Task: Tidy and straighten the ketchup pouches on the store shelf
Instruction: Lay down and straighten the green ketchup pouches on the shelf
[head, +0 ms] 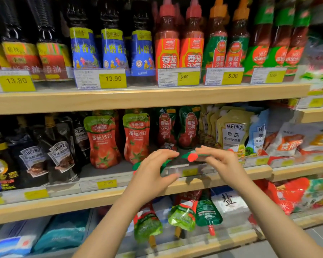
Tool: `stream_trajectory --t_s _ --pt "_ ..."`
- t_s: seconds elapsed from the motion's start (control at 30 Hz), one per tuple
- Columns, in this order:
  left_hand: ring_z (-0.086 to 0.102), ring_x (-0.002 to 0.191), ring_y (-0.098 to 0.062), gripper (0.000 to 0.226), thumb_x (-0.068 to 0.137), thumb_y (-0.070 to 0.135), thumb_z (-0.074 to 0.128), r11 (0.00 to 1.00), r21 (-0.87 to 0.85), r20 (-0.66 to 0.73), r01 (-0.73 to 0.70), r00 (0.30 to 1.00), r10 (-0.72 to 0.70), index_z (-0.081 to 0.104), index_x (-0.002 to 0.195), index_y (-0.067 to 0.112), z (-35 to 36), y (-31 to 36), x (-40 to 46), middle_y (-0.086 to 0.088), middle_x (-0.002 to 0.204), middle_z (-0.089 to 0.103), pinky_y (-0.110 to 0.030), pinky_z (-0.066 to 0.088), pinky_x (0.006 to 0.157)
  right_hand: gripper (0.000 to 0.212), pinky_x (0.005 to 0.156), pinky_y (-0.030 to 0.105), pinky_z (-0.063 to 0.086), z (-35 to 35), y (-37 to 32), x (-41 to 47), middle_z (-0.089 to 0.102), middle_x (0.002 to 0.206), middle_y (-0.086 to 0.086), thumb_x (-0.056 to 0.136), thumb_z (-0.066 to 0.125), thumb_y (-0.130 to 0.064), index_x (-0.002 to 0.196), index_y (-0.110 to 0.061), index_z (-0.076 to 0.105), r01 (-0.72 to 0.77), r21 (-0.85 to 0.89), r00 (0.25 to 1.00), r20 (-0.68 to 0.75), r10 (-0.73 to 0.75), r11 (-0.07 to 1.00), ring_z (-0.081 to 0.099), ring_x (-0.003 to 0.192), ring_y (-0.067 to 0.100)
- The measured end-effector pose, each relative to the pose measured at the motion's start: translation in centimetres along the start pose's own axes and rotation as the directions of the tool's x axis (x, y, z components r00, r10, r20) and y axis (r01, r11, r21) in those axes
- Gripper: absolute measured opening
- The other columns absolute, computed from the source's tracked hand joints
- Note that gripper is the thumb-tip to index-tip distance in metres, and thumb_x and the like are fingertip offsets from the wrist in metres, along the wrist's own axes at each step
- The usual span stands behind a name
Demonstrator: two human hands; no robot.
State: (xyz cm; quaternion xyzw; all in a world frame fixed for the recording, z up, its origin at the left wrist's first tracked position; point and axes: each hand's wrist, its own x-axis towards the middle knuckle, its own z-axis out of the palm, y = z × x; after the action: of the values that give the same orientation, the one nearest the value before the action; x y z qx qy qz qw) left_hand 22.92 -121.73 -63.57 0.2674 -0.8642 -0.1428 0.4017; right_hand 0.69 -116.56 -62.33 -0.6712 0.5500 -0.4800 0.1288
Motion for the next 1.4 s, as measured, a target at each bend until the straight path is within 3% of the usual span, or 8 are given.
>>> stream_trajectory --t_s 0.1,0.3,0.43,0.63,0.77,0.9,1.03,1.4 --pt "0.048 0.119 -0.008 0.049 0.083 0.025 0.067 0.99 -0.068 0.064 0.126 0.99 -0.122 0.051 0.129 0.022 3.2 1.0 2.9 0.006 0.129 0.055 -0.023 0.037 0.101 0.035 0.067 0.005 0.046 -2.3 -0.3 0.6 0.07 0.075 -0.029 0.085 0.058 -0.002 0.086 -0.035 0.069 -0.023 0.109 0.996 -0.083 0.033 0.994 0.062 0.077 -0.012" --pt "0.064 0.092 -0.011 0.018 0.09 0.019 0.057 0.935 -0.236 0.011 0.263 0.963 -0.268 0.065 0.106 0.02 6.8 0.8 6.7 0.002 0.099 0.07 -0.032 0.052 0.083 0.016 0.074 0.026 0.055 -2.9 0.6 2.7 0.075 0.084 -0.01 0.087 0.06 -0.023 0.084 -0.032 0.072 -0.123 0.261 0.982 -0.11 0.156 0.957 0.068 0.085 0.01" --pt "0.066 0.085 -0.018 0.02 0.09 0.027 0.057 0.923 -0.192 -0.038 0.333 0.937 -0.346 0.068 0.097 0.012 7.4 0.5 8.5 -0.006 0.091 0.072 -0.03 0.051 0.073 0.013 0.054 0.01 0.049 -2.2 1.7 4.4 0.071 0.077 -0.014 0.091 0.055 -0.024 0.078 -0.024 0.058 -0.188 0.356 0.944 -0.193 0.268 0.915 0.066 0.074 -0.002" --pt "0.058 0.096 -0.006 0.032 0.09 0.032 0.057 0.948 -0.044 0.089 0.315 0.947 -0.31 0.061 0.117 0.015 4.7 -0.4 8.2 0.0 0.113 0.066 -0.019 0.044 0.083 0.043 0.045 0.017 0.044 -1.1 3.6 6.9 0.057 0.113 0.011 0.096 0.041 -0.029 0.134 -0.01 0.034 -0.427 0.358 0.847 -0.163 0.505 0.83 0.055 0.08 0.009" --pt "0.057 0.101 -0.005 0.025 0.088 0.035 0.057 0.972 0.141 -0.007 0.187 0.982 -0.188 0.063 0.11 0.026 0.8 -2.4 3.6 0.01 0.108 0.065 -0.026 0.048 0.085 0.04 0.051 0.018 0.048 -0.7 3.8 7.3 0.062 0.104 0.016 0.095 0.044 -0.03 0.125 -0.005 0.041 -0.49 0.404 0.797 -0.152 0.585 0.772 0.054 0.07 0.016" --pt "0.058 0.098 -0.004 0.029 0.082 0.049 0.056 0.969 0.195 -0.088 0.155 0.986 -0.14 0.063 0.102 0.029 -2.1 -4.7 -0.8 0.016 0.102 0.062 -0.028 0.048 0.084 0.029 0.059 0.034 0.04 1.0 4.5 5.3 0.052 0.084 0.009 0.087 0.056 -0.037 0.086 -0.011 0.043 -0.483 0.172 0.813 -0.276 0.512 0.859 0.049 0.077 0.024" --pt "0.058 0.095 -0.005 0.054 0.069 0.065 0.062 0.935 0.255 -0.126 0.248 0.967 -0.222 0.06 0.11 0.03 -3.6 -7.2 -3.4 0.017 0.107 0.06 -0.029 0.049 0.078 0.072 0.09 0.045 0.047 2.6 4.6 3.1 0.052 0.121 0.013 0.072 0.071 -0.046 0.123 -0.006 0.039 -0.438 -0.142 0.833 -0.436 0.341 0.888 0.049 0.113 0.03" --pt "0.058 0.088 -0.002 0.02 0.086 0.039 0.058 0.923 0.303 -0.124 0.239 0.97 -0.21 0.064 0.104 0.031 -2.2 -8.3 -3.6 0.019 0.101 0.061 -0.024 0.049 0.068 0.044 0.066 0.04 0.052 4.4 5.0 5.7 0.057 0.097 0.019 0.078 0.07 -0.018 0.11 -0.002 0.043 -0.53 -0.35 0.826 -0.42 0.376 0.772 0.06 0.086 0.038"
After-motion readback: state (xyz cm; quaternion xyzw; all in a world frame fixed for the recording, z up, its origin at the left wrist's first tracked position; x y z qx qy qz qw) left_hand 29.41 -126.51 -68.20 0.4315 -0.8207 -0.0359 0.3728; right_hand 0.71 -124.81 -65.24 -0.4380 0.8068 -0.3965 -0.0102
